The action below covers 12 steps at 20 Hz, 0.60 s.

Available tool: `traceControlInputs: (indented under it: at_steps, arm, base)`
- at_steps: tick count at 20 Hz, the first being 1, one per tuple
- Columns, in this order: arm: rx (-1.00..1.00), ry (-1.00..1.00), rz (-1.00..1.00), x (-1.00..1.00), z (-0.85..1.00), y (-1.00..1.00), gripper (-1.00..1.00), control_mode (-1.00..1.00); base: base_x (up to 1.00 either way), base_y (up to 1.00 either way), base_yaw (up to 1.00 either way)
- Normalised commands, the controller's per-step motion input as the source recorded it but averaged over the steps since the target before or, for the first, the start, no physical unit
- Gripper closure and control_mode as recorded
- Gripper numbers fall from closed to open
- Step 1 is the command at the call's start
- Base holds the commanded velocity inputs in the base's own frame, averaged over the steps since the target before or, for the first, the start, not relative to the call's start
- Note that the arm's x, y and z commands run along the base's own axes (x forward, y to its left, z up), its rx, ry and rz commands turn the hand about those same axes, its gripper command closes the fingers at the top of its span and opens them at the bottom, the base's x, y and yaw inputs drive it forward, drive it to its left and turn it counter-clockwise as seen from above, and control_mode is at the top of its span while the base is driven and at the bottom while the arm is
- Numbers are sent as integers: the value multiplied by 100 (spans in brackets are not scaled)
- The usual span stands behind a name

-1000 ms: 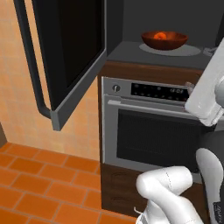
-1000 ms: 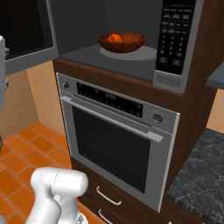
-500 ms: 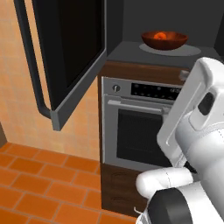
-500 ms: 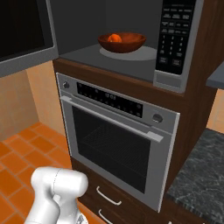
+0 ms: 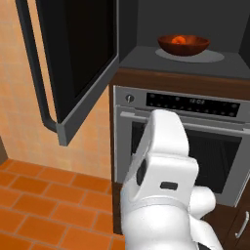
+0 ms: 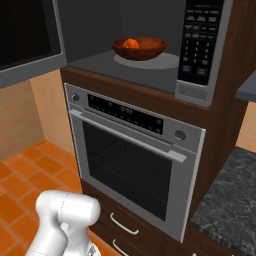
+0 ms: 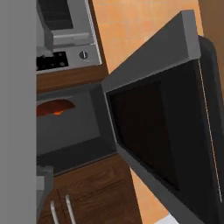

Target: Pick the squash from the sink and place it in the bowl. Then pick the bowl and place it in the microwave. Then close the microwave door and press the start button.

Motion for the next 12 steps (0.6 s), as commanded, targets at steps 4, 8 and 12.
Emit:
traceControlInputs:
  at_steps: [4, 8, 12]
  arm:
    - [0, -7, -12, 29, -48, 94, -100, -100]
    - [-1, -8, -11, 43, -42, 93, -100, -100]
    - [0, 0, -7, 72, -45, 72, -100, -100]
  base:
    - [0, 0, 0]
    - [0, 0, 0]
    - [0, 0, 0]
